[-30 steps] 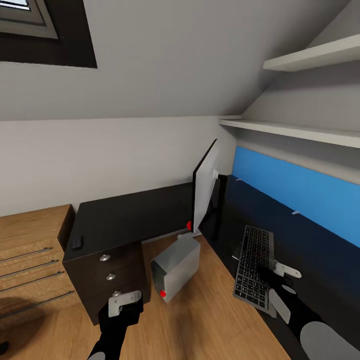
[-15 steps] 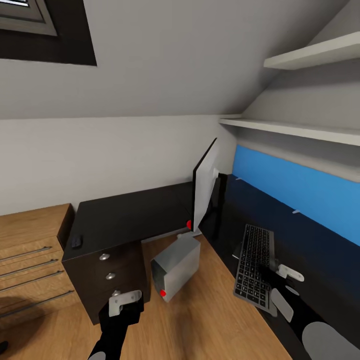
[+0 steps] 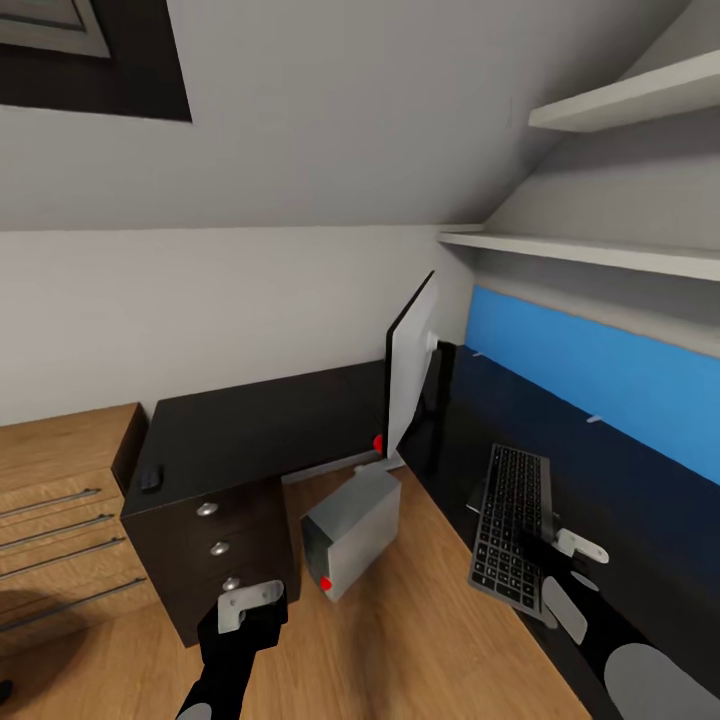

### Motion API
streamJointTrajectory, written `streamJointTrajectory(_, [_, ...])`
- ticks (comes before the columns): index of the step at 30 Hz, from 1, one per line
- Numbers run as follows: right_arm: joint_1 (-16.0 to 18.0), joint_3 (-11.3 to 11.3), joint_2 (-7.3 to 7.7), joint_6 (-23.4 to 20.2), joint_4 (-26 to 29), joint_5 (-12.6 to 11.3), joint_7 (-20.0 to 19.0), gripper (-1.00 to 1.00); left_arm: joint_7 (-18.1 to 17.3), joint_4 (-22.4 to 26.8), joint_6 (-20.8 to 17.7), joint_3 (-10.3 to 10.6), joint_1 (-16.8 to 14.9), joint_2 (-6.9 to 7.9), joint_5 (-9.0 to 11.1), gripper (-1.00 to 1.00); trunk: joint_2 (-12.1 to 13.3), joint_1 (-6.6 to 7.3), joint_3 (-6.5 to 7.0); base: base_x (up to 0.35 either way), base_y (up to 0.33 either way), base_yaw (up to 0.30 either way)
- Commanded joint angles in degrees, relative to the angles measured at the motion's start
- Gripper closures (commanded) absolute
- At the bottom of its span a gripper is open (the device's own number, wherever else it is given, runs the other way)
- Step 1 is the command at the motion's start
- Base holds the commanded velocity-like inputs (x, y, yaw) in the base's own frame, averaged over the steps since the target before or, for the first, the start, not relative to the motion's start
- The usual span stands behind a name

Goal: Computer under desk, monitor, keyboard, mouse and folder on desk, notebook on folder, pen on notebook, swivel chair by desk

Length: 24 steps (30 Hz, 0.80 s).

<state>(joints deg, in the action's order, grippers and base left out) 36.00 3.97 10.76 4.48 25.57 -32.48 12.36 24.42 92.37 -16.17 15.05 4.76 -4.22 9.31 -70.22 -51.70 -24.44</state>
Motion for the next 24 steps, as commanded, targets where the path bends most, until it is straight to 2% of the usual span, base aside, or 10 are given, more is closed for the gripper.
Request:
streamJointTrajectory(1, [0.03,0.43,0.05,0.27,0.01,-0.6,0.3,-1.0,0.36,0.1,-0.18,0.07,-0.01,0.0,0.45,-1.0,-0.45,-0.23,-0.24,0.0,0.0,0.0])
streamJointTrajectory(10, [0.04,0.43,-0.1,-0.48,0.01,-0.69,0.51,-1.0,0.36,0.1,-0.18,0.07,-0.02,0.0,0.45,-1.0,-4.06,-2.21,-1.85,0.0,0.0,0.0])
streamJointTrajectory(24, [0.04,0.51,-0.38,-3.69,0.01,-0.74,0.51,-1.0,0.28,-0.11,-0.26,-0.1,-0.01,0.25,0.49,-1.0,-4.06,-2.21,-1.85,-0.013,0.0,0.0])
